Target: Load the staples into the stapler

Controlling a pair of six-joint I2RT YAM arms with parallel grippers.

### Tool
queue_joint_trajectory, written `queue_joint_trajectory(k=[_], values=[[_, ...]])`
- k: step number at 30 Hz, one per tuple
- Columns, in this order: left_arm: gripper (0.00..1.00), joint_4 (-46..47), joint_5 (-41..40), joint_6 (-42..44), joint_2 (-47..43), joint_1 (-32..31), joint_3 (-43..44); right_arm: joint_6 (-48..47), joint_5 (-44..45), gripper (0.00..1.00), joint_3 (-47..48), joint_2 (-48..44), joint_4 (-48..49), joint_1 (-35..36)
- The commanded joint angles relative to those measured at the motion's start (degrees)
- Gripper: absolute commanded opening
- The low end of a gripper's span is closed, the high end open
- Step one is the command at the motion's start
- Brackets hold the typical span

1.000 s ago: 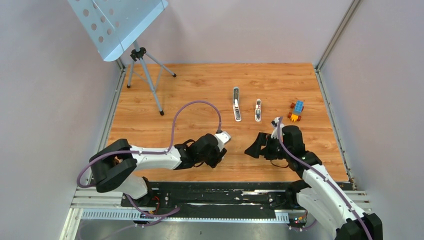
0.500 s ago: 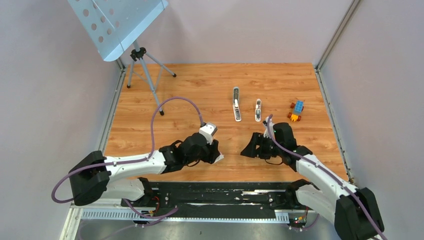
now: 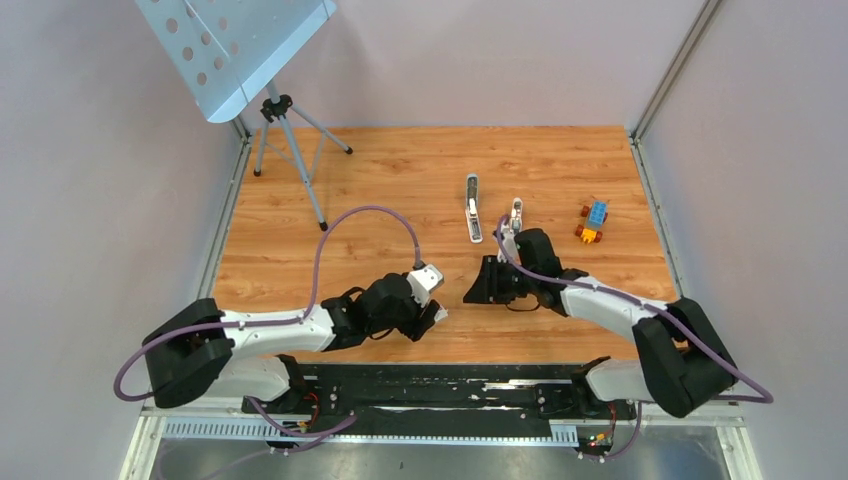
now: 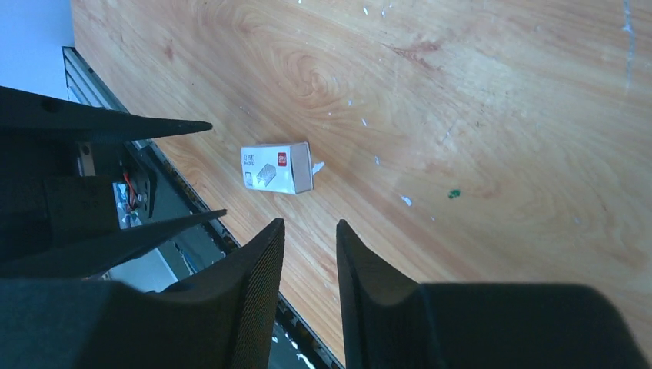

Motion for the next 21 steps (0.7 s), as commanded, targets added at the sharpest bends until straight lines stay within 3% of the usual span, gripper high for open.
queue_joint_trajectory(k=[1, 9, 21], values=[[0.62, 2.2, 2.0, 7.3, 4.4, 0.2, 2.2, -0.2, -4.8, 0.34, 2.9, 4.8, 4.1, 0.9], [0.62, 3.9, 4.1, 9.0, 9.8, 0.2, 4.1, -0.2, -9.0, 0.34, 5.0, 11.5, 7.3, 1.3], [0.53, 5.9, 5.4, 9.5, 14.3, 0.2, 5.0, 1.6, -14.4, 0.32, 5.4, 19.2, 14.2, 2.2]])
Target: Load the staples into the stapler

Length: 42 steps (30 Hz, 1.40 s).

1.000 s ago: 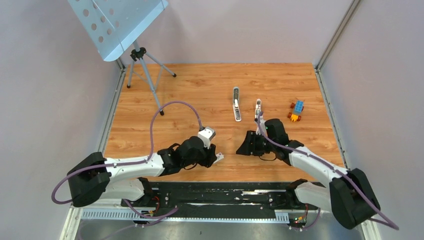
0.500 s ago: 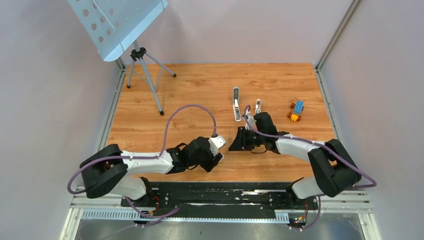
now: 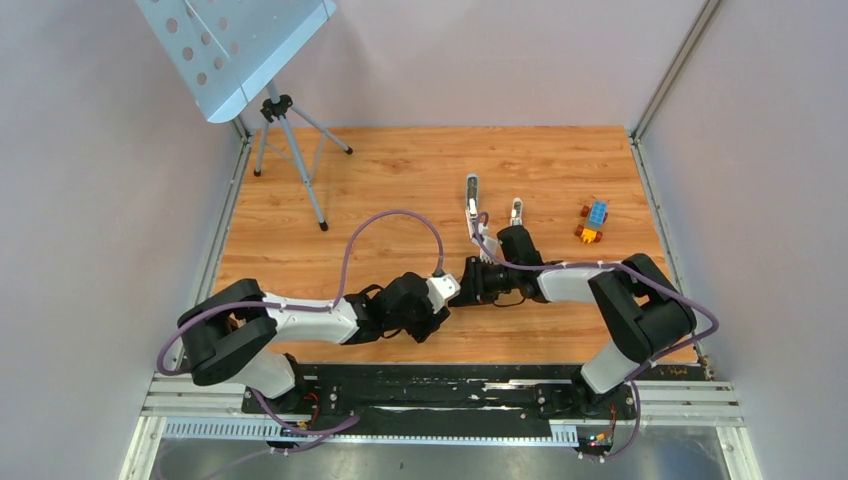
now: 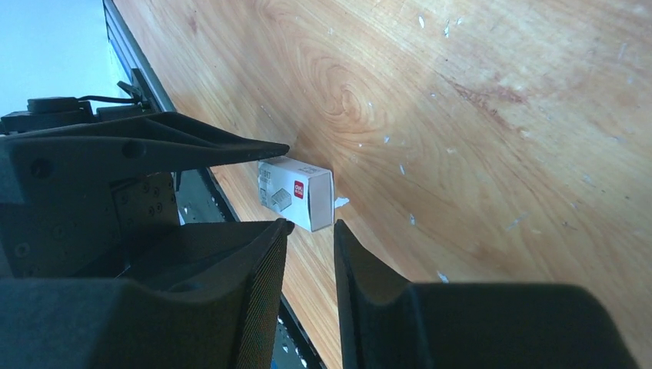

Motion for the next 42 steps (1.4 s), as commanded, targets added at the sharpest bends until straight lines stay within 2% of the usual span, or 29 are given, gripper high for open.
queue_joint_trajectory(k=[1, 8, 28, 42], values=[[0.52, 2.7, 1.4, 0.9, 2.0, 0.2, 1.6, 0.9, -3.7, 0.32, 1.1, 2.4, 3.8, 1.1], [0.46, 2.6, 1.4, 0.8, 3.5, 0.2, 1.9, 0.5, -5.1, 0.31, 0.5, 3.2, 5.5, 1.4], [0.4, 2.8, 1.3, 0.6, 2.9, 0.2, 1.0, 0.6, -6.1, 0.29, 1.0, 6.4, 6.8, 3.1], [0.38, 3.1, 1.0, 0.9, 3.9, 0.2, 1.1, 4.9, -11.1, 0.27, -1.8, 10.4, 17.4, 3.1]])
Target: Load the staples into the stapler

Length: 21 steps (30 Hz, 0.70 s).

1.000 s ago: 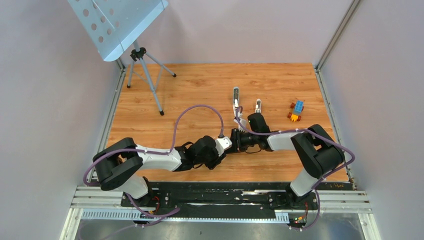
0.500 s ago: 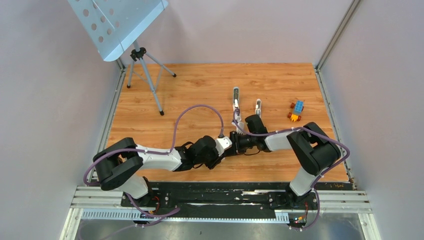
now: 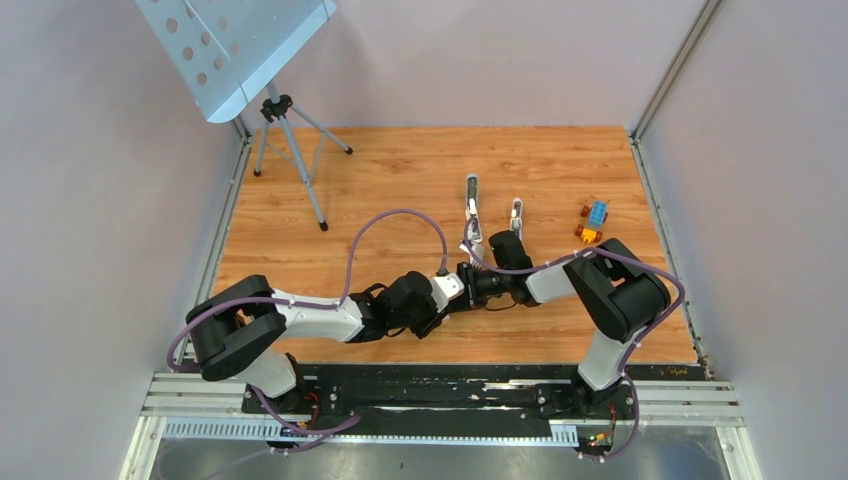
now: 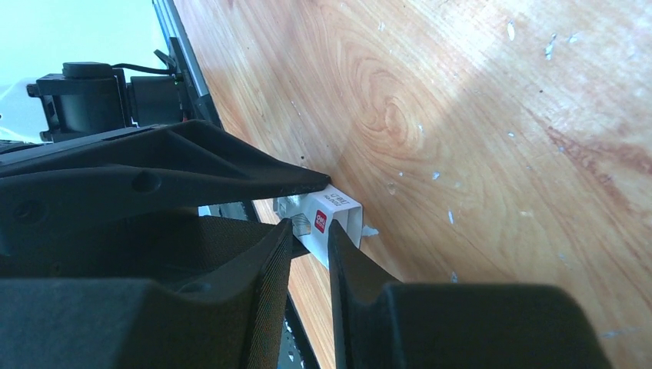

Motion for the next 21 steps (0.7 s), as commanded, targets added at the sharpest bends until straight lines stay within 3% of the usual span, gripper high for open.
queue_joint_trajectory(k=[1, 14, 17, 19, 21], values=[[0.38, 0.8, 0.4, 0.6, 1.0, 0.3, 0.0, 1.1, -2.9, 0.27, -1.4, 1.3, 4.0, 0.9], [0.48, -0.7, 0.7, -0.3, -1.9, 0.2, -0.5, 0.1, -4.1, 0.18, -1.7, 2.1, 3.8, 0.9], [0.57, -3.3, 3.3, -1.5, -4.3, 0.2, -0.3, 0.8, -4.2, 0.16, -1.3, 2.0, 3.5, 0.8], [0.68, -3.4, 3.9, -2.9, -6.8, 0.2, -1.5, 0.9, -4.4, 0.14, -1.1, 1.7, 3.5, 0.9], [0.71, -4.0, 3.2, -3.6, -10.2, 0.3, -2.6, 0.2, -4.3, 0.13, -0.7, 1.6, 2.4, 0.8]])
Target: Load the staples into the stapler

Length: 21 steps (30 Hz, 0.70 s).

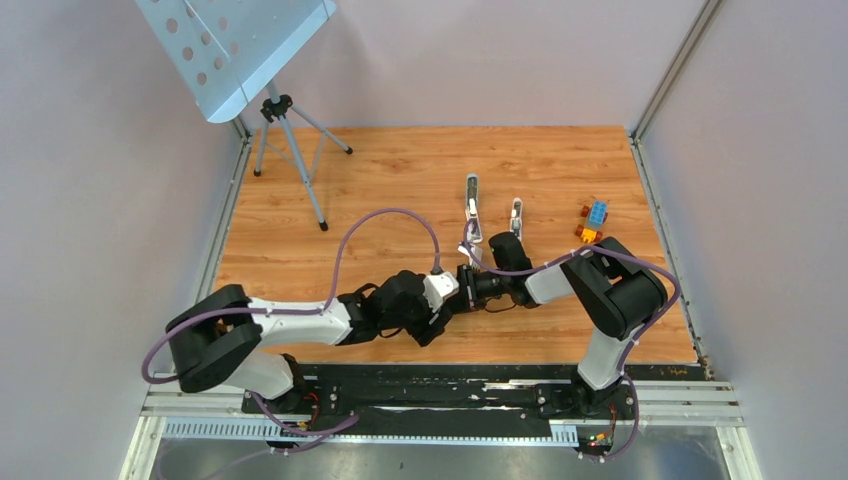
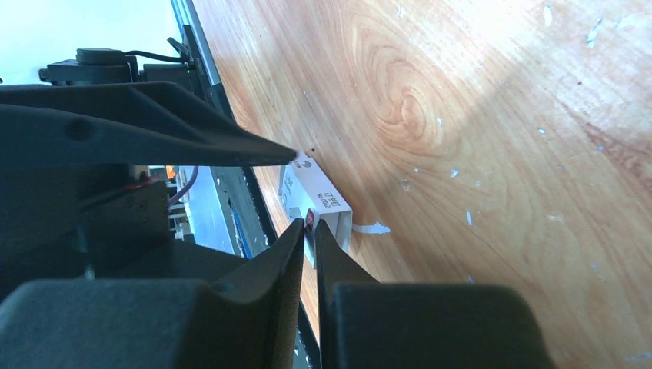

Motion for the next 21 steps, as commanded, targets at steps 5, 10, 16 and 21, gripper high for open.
queue_joint_trajectory(k=[5, 10, 16, 21], values=[[0.72, -8.5, -3.8, -1.6, -10.0, 0.2, -1.9, -1.5, -1.7, 0.09, 0.7, 0.7, -1.5, 0.8], [0.72, -12.9, -3.5, -0.1, -11.1, 0.2, -1.9, -1.7, -1.8, 0.07, 1.0, 0.5, -1.8, 0.8], [0.72, -12.0, -2.4, 0.1, -8.9, 0.2, -1.9, -2.0, -1.8, 0.06, 1.7, 0.4, -2.8, 0.8], [0.72, -12.5, -2.3, 1.0, -6.5, 0.2, -0.3, -3.1, -1.3, 0.07, 2.2, -0.1, -4.7, 0.8]])
